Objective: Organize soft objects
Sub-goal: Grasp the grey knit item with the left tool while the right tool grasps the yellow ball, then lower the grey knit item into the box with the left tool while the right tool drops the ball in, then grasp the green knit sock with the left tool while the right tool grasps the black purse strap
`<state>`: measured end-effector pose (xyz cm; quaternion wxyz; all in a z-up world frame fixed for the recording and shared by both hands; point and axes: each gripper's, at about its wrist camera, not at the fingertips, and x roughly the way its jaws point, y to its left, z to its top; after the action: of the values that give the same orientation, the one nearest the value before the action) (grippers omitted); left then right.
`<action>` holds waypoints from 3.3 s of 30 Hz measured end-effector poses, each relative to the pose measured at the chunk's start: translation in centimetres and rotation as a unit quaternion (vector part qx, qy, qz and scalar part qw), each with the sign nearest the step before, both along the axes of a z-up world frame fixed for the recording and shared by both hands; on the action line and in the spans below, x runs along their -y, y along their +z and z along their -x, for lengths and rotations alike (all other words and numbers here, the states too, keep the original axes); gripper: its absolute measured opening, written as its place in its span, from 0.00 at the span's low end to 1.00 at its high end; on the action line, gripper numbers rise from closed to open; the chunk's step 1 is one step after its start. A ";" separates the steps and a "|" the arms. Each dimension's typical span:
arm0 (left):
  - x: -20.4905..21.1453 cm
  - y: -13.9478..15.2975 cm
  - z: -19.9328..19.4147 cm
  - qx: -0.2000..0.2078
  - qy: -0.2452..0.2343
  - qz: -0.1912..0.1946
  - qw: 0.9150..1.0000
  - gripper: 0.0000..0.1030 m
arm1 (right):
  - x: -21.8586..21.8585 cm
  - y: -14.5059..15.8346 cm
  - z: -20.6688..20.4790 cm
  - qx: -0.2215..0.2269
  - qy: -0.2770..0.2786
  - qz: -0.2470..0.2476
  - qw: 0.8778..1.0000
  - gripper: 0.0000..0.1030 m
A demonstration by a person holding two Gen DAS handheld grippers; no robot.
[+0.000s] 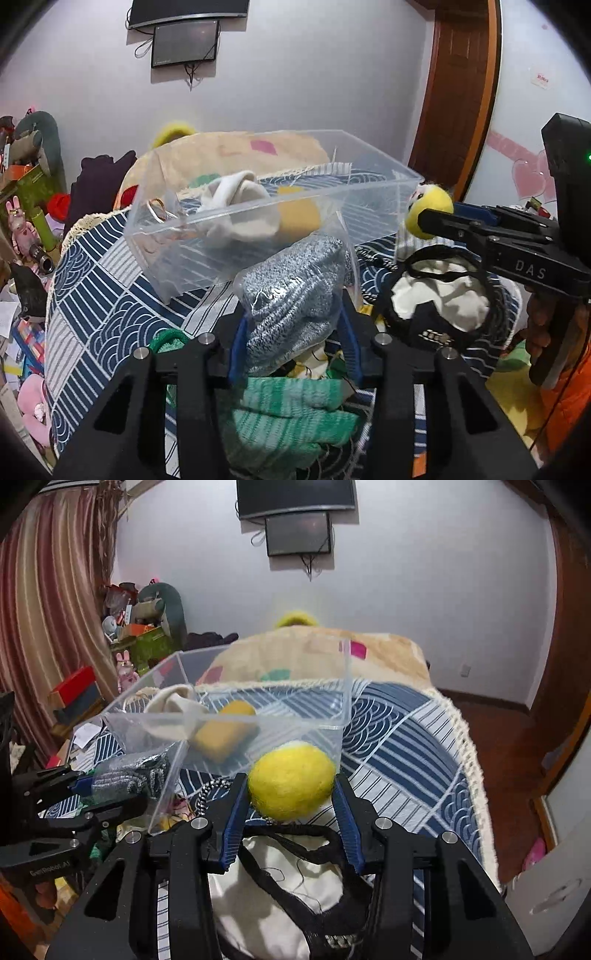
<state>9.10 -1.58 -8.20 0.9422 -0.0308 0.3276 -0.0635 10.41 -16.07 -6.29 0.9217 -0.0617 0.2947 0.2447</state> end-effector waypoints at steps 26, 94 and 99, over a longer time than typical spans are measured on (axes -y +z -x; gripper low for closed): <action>-3.2 7.8 -2.0 0.098 0.078 -0.002 0.992 0.42 | -1.9 5.9 -0.4 0.079 0.012 -0.042 0.996 0.41; -1.0 0.1 3.7 -0.015 0.030 -0.015 0.999 0.98 | -1.3 -1.1 3.8 0.021 0.038 0.054 0.998 1.00; -0.8 -2.2 3.7 -0.037 0.036 -0.001 0.999 0.98 | -1.7 -3.3 4.2 0.000 0.041 0.069 0.997 1.00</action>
<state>5.36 -0.83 -10.44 0.9311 -0.0440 0.3611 -0.0276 6.19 -14.39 -9.63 0.9044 -0.1373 0.3084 0.2611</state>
